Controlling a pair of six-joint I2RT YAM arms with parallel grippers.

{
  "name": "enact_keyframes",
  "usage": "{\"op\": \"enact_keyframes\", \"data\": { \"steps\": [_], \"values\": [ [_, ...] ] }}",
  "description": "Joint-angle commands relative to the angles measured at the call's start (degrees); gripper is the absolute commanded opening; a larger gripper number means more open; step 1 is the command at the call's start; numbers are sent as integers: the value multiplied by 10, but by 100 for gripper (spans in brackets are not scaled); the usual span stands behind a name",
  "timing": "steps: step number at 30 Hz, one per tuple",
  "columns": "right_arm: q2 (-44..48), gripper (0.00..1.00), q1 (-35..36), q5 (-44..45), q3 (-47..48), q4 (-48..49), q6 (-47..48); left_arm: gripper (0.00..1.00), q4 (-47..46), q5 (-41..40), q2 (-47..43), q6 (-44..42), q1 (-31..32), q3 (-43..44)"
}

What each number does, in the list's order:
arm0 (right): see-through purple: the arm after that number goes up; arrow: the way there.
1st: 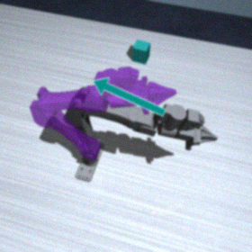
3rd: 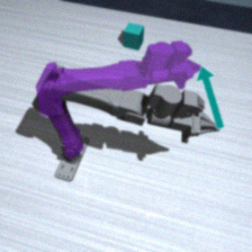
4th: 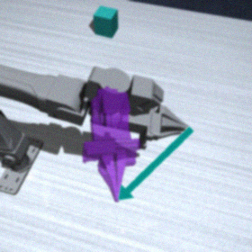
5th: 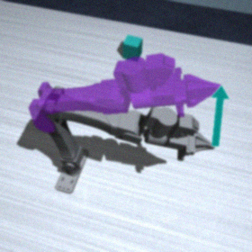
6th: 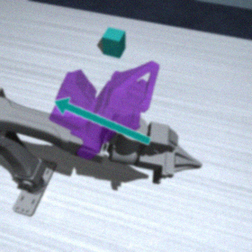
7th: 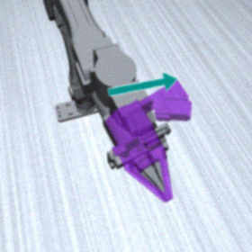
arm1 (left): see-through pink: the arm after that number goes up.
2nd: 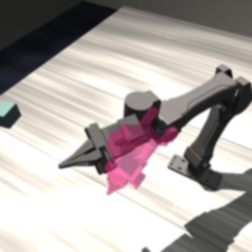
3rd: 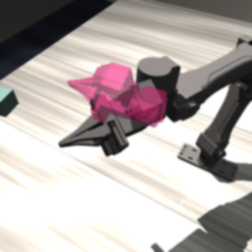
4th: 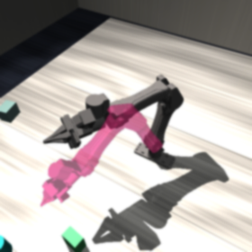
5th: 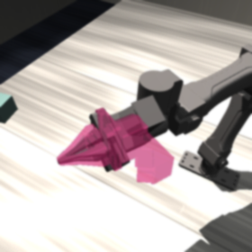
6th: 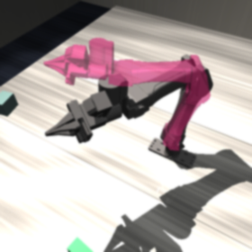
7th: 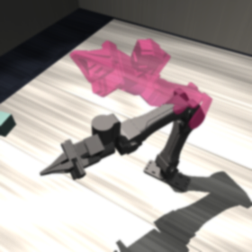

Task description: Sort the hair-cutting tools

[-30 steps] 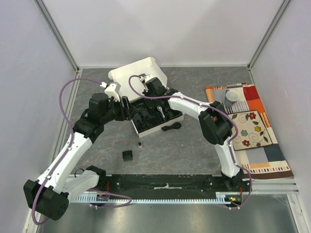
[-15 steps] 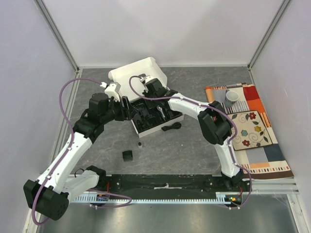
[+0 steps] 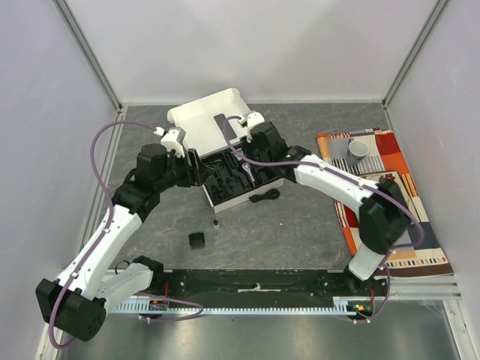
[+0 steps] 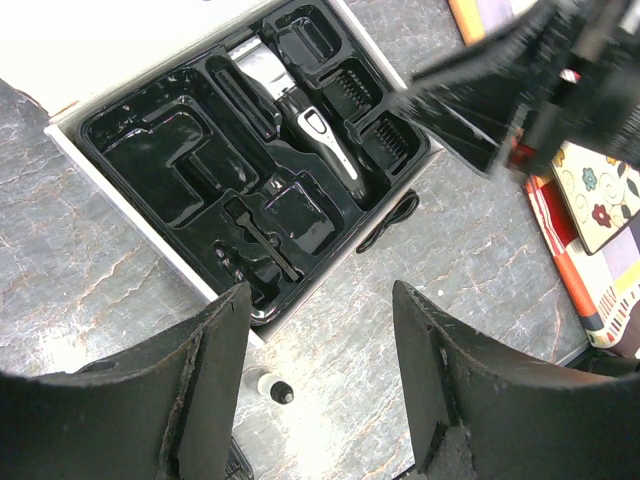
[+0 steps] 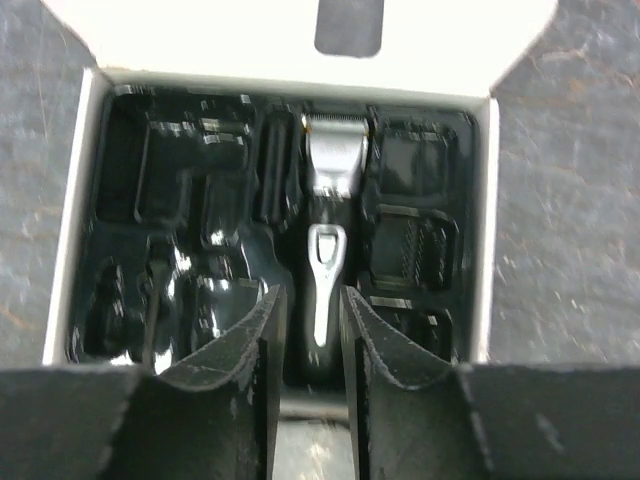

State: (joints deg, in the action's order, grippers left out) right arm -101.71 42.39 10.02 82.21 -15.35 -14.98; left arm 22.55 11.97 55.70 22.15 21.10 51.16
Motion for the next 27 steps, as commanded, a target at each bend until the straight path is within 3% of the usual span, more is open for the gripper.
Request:
{"op": "enact_keyframes", "data": {
  "steps": [1,6,13,14,16,18,20,27],
  "values": [
    [107,38,2,20,-94,44,20,65,0,-14,-4,-20,2,6],
    [222,47,3,-36,-182,52,18,65,2,-18,-5,-21,2,8],
    [402,71,1,-85,-393,235,-75,65,1,-24,-7,-22,2,6],
    [425,73,1,-85,-406,239,-121,65,1,-26,-8,-23,2,6],
    [441,70,0,-100,-434,248,-155,65,5,-31,-9,-23,3,6],
    [448,64,0,-184,-449,259,-164,65,5,-34,-9,-24,2,7],
    [434,68,3,-252,-457,266,-161,65,6,-38,-12,-25,2,8],
    [428,68,92,-159,-493,258,-127,65,7,-41,-16,-26,2,7]
  ]
}}
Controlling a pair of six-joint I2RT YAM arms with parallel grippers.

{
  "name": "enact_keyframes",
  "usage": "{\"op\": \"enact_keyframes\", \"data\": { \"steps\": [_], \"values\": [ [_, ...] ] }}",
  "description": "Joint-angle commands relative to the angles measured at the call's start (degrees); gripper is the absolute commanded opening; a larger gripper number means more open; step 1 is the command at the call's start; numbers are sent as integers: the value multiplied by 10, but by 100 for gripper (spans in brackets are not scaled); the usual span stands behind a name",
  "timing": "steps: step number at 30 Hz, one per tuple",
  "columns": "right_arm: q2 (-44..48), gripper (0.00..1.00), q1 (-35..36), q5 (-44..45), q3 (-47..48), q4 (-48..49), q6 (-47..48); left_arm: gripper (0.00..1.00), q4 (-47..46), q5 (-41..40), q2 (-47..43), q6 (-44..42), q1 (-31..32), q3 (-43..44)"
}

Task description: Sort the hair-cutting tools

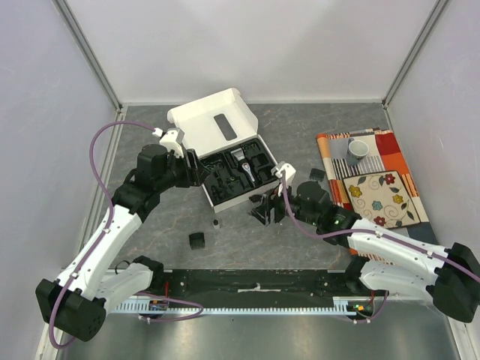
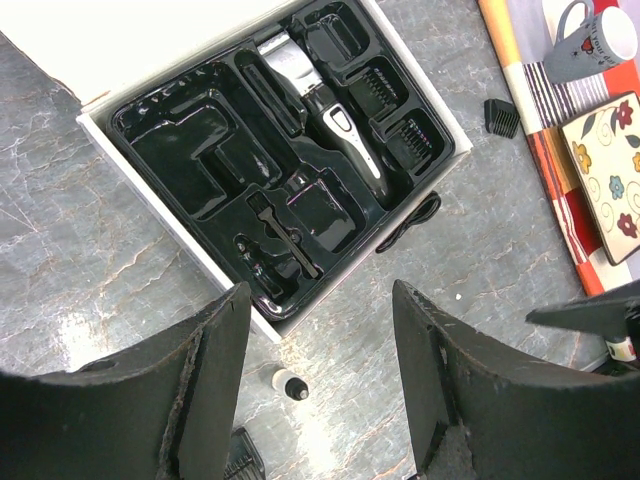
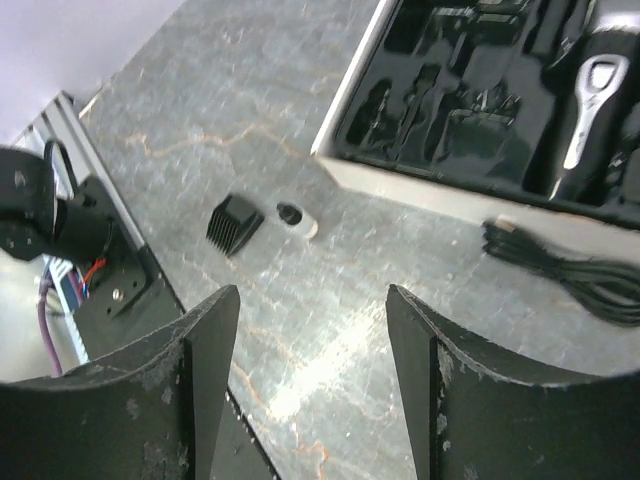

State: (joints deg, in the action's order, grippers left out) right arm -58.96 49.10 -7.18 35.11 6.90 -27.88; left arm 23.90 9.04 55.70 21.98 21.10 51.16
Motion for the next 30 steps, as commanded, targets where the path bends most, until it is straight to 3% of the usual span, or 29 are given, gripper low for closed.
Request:
{"op": "enact_keyframes", "data": {
  "steps": [1,6,9,12,15,22,30],
  "values": [
    [-11,67,31,14,-26,46,3,65,-6,-15,-16,-24,3,7],
    [-74,65,99,58,-13,67,23,65,-4,-20,-19,-22,3,7],
    [-137,63,152,131,29,49,45,65,-3,-33,-22,-20,2,5],
    [-202,61,193,194,72,39,57,64,9,-88,-17,-10,2,6],
    [-250,61,219,233,98,65,56,62,46,-193,-9,16,2,16],
    [-352,59,231,291,151,78,35,62,73,-321,-22,48,2,18],
    [-425,58,230,308,225,52,34,62,100,-330,3,52,-13,38]
  ]
}}
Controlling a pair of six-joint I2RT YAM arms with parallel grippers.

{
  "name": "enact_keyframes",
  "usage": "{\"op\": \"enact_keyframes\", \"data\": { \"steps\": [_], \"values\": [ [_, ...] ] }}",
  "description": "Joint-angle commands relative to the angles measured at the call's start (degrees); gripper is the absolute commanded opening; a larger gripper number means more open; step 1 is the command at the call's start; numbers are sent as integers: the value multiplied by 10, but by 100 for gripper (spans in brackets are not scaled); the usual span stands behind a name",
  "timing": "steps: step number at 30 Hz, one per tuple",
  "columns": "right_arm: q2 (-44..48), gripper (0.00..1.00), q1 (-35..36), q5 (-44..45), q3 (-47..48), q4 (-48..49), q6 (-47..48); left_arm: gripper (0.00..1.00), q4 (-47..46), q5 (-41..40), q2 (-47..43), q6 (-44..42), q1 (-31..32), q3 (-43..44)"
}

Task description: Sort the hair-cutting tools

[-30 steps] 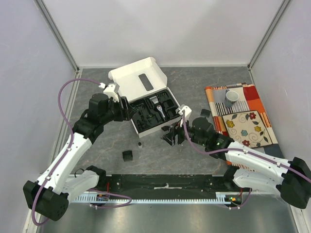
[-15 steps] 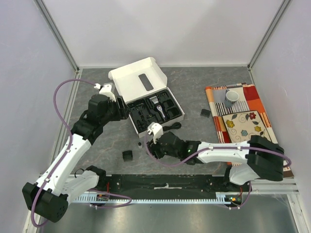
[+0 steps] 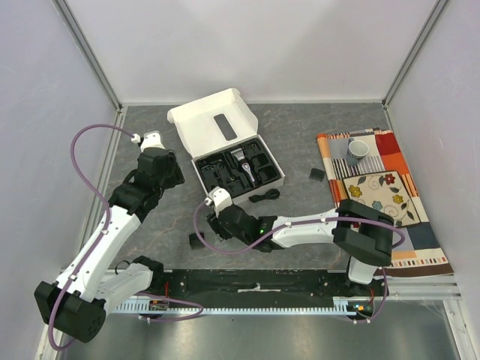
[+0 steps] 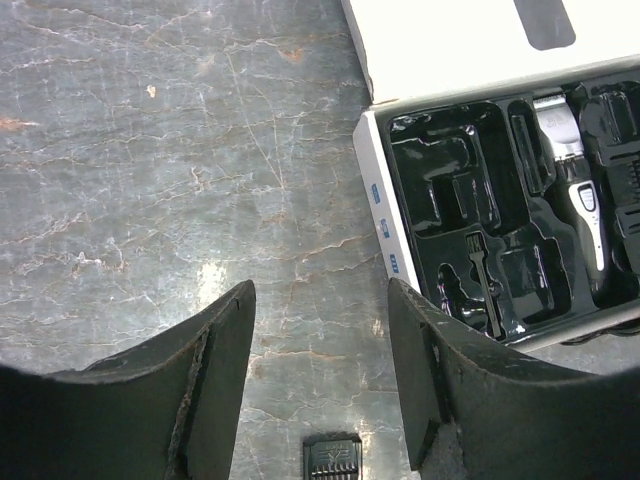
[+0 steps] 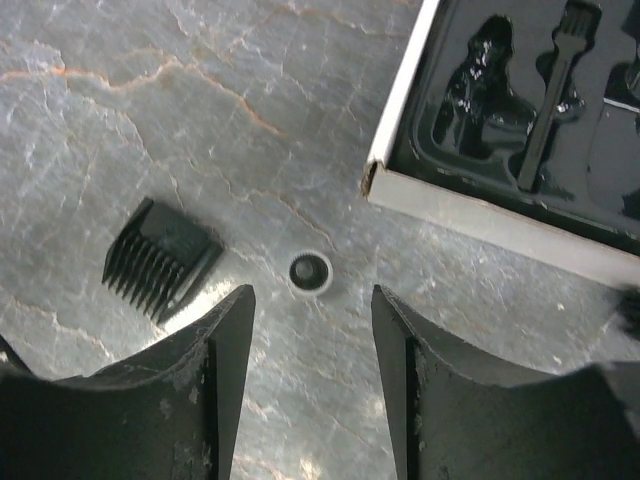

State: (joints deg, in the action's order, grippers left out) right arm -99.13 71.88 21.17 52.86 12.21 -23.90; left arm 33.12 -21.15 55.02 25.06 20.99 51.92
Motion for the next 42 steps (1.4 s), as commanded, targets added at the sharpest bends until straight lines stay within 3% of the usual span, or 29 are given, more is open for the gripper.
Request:
{"op": "enact_keyframes", "data": {
  "steps": [1,5,9,18,31,42],
  "values": [
    [-33,58,3,26,51,-1,-7,62,8,-19,10,23,-16,30],
    [-48,54,2,27,57,-1,-16,62,0,7,6,20,-31,26],
    [-48,43,-1,34,59,-13,-19,62,-5,20,5,18,-38,24],
    [-55,28,-5,34,65,-17,-24,62,-9,34,9,17,-39,23],
    [-66,30,-4,28,77,-15,-15,62,-10,43,10,14,-39,21],
    [-36,16,-4,41,94,-58,-1,63,-11,48,11,13,-39,22]
  ]
}}
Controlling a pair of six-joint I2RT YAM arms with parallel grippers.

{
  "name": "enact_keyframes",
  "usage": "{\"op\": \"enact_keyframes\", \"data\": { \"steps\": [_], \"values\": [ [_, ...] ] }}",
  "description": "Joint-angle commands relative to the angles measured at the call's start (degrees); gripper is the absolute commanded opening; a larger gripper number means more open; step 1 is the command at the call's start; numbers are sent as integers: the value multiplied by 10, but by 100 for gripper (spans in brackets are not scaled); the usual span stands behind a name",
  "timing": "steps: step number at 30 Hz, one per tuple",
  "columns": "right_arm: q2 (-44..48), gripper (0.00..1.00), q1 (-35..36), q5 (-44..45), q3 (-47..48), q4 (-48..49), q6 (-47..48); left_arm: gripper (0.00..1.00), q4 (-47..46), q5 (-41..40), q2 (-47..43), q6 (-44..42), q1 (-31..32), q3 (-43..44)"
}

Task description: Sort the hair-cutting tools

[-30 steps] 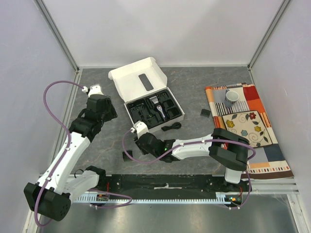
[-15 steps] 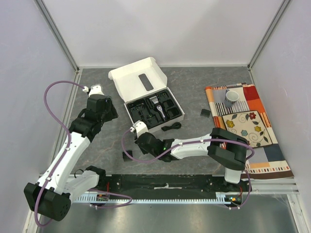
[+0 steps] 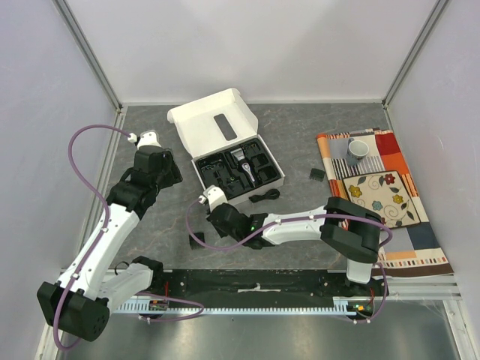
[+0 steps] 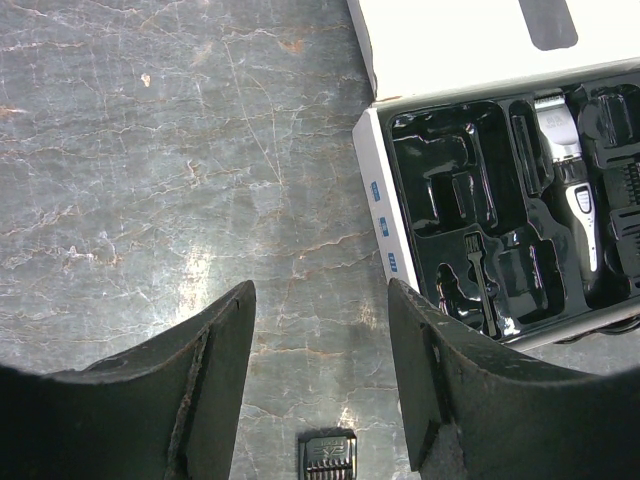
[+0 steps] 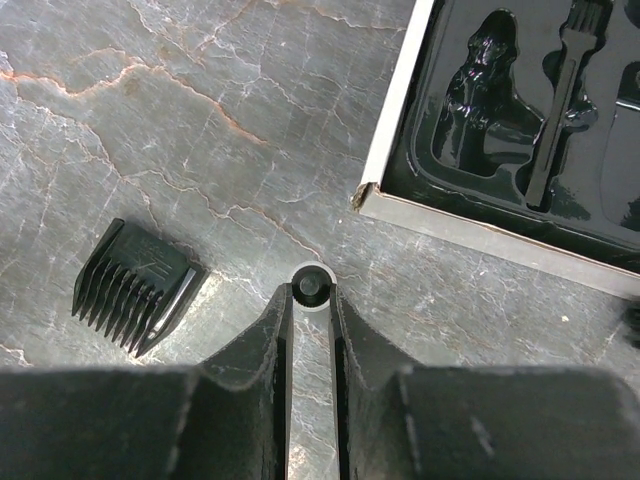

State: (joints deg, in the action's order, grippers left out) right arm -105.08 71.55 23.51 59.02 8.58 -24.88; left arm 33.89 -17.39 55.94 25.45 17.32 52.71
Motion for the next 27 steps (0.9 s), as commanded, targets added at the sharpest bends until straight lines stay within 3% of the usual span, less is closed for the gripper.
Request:
{"op": "enact_keyframes", "data": {
  "steps": [1,11,27],
  "values": [
    [27,16,0,19,37,-32,9,62,-19,11,1,10,-4,14],
    [57,15,-29,14,169,-254,-15,63,-19,22,-2,7,-3,15],
    [-37,14,-123,-85,288,-316,-2,62,-14,10,-8,8,-3,14]
  ]
}}
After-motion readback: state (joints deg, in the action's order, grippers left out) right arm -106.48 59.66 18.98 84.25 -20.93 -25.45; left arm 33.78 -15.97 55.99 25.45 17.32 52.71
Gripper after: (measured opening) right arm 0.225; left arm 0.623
